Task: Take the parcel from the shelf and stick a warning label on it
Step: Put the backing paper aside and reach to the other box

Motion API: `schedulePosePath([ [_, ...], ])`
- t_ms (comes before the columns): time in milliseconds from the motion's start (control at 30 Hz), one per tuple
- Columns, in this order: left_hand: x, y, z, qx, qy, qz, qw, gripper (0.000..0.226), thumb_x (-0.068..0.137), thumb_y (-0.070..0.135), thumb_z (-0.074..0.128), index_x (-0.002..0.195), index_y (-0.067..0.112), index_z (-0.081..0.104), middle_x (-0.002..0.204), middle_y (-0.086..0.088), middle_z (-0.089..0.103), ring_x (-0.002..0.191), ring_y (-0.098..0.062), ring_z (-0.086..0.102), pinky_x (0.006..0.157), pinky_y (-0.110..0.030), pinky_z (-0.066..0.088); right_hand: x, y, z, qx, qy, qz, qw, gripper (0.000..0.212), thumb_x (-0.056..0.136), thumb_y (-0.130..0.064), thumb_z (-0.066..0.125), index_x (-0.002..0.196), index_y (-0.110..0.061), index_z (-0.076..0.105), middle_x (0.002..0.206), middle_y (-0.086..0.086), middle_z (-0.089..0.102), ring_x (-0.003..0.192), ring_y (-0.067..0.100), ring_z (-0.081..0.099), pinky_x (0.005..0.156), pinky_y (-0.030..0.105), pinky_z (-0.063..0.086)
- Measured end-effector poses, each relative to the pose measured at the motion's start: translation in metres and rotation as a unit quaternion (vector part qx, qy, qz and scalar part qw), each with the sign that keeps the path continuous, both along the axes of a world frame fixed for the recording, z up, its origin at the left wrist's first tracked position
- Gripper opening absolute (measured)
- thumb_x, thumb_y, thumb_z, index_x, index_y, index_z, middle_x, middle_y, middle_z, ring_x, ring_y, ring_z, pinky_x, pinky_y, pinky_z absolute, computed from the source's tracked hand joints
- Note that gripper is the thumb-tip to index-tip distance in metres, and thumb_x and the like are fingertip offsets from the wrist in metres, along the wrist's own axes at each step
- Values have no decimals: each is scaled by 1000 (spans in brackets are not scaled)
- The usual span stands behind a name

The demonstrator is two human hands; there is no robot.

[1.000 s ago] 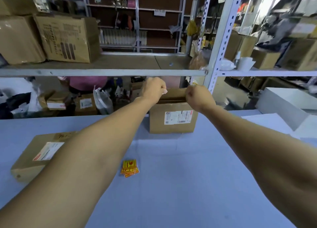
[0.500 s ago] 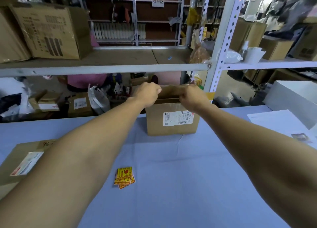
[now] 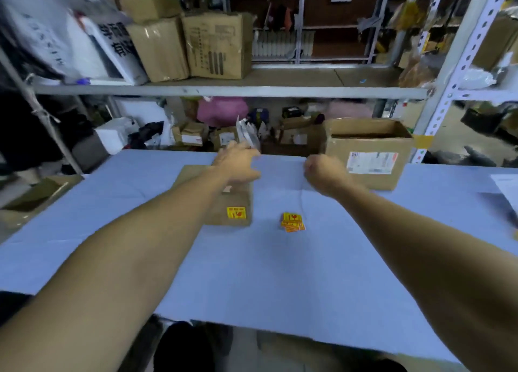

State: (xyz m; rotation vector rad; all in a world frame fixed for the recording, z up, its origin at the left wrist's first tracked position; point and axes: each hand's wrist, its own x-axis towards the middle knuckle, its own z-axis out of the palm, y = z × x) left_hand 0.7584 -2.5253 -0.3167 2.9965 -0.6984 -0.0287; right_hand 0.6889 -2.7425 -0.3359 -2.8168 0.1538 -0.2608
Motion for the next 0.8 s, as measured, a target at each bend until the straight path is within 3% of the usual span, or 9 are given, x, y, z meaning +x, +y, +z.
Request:
schedulePosePath([
  [100, -9, 67, -16, -21, 27, 61, 998, 67, 85, 51, 60, 146, 32, 41, 159, -10, 28, 144, -36, 21, 114, -51, 28, 1, 55, -20, 39, 22, 59, 997, 28, 92, -17, 52, 116, -7, 64, 114, 16, 69, 106, 36, 62, 83, 40, 53],
  [200, -18, 118, -34, -95, 54, 108, 988, 83, 80, 60, 66, 151, 41, 28, 164, -15, 11, 150, -40, 7, 117, -55, 21, 5, 99, -29, 92, 57, 92, 990, 54, 92, -39, 59, 142, -21, 44, 131, 13, 61, 118, 33, 57, 89, 37, 46],
  [300, -22, 156, -58, -183, 119, 149, 964, 102, 72, 55, 79, 151, 54, 13, 166, -14, -6, 152, -42, -1, 117, -57, 23, 10, 125, -41, 135, 122, 116, 976, 80, 83, -45, 70, 148, -32, 26, 132, 20, 56, 120, 39, 53, 87, 37, 45],
  [333, -21, 164, -66, -203, 138, 151, 957, 108, 69, 53, 82, 150, 56, 11, 166, -15, -4, 153, -40, 2, 116, -55, 26, 10, 131, -45, 151, 131, 115, 973, 86, 79, -44, 73, 148, -35, 21, 131, 22, 54, 119, 41, 52, 87, 37, 46],
  [400, -19, 170, -78, -259, 154, 139, 943, 109, 66, 47, 86, 151, 53, 17, 163, -15, 18, 149, -36, 22, 112, -45, 37, 10, 142, -54, 163, 132, 102, 972, 95, 75, -39, 77, 147, -40, 15, 129, 21, 54, 113, 41, 56, 85, 39, 51],
  [500, -20, 166, -90, -332, 115, 143, 925, 93, 72, 33, 86, 150, 40, 36, 148, -9, 48, 133, -30, 48, 109, -38, 44, 9, 156, -63, 160, 105, 81, 978, 84, 79, -31, 76, 146, -36, 26, 128, 16, 57, 112, 37, 57, 86, 40, 51],
  [633, -34, 167, -99, -339, 75, 141, 927, 81, 71, 40, 81, 145, 37, 47, 143, -8, 54, 131, -30, 51, 111, -43, 43, -3, 156, -67, 194, 54, 57, 978, 68, 81, -28, 73, 141, -35, 42, 125, 9, 61, 111, 33, 57, 83, 33, 48],
  [800, -74, 158, -97, -346, 66, 137, 926, 75, 76, 38, 80, 144, 36, 48, 145, -8, 51, 133, -29, 47, 112, -41, 41, -45, 144, -63, 224, 39, 49, 972, 69, 80, -28, 74, 141, -38, 44, 116, 0, 56, 97, 20, 48, 74, 26, 42],
])
